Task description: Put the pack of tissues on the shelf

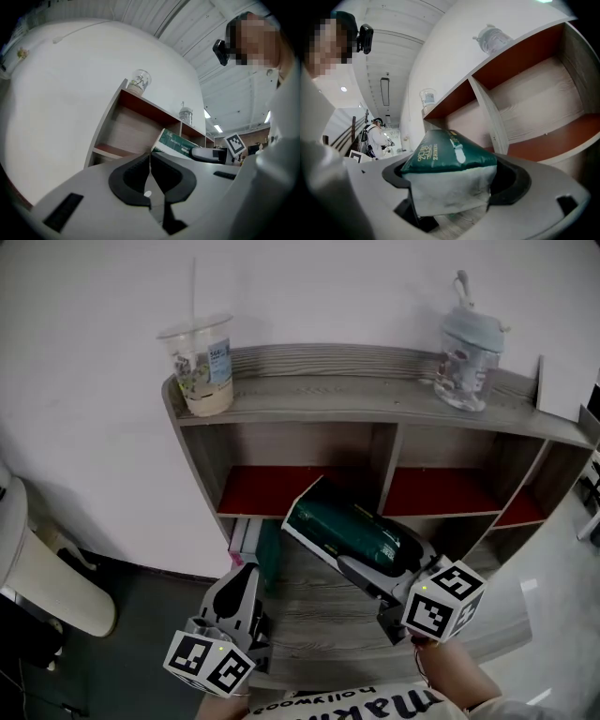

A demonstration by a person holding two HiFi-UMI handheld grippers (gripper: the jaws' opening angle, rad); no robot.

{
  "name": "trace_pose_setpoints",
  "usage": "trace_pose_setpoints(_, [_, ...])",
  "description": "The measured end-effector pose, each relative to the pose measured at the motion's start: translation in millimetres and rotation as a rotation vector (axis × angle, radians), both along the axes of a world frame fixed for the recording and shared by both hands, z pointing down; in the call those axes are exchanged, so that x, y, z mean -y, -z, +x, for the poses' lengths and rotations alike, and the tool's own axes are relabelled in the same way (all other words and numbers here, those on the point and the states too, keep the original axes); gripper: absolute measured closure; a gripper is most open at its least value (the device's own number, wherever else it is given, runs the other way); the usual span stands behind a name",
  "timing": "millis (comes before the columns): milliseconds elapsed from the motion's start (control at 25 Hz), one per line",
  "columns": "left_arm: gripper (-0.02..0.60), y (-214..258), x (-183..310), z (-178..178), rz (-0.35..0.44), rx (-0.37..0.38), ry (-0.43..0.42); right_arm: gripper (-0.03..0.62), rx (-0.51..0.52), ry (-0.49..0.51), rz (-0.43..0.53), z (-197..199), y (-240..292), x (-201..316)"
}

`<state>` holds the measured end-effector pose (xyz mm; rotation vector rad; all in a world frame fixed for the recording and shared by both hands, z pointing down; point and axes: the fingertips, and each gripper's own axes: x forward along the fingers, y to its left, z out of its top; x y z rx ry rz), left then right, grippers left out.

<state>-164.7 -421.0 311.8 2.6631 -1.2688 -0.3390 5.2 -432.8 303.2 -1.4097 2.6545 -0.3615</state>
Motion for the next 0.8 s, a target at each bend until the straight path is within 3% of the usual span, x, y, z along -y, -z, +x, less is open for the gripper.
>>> trace_pose_setpoints(520, [0.558,-12,36,-13,-0.029,-0.008,-0.119,0.129,-0.123,-0.151,-0.044,-10,-2,39])
trace_pose_setpoints(800, [0.558,-18,47,-20,-0.043,-0.012,-0.141,0.129,-0.144,-0.191,-0.043,-14,0,51])
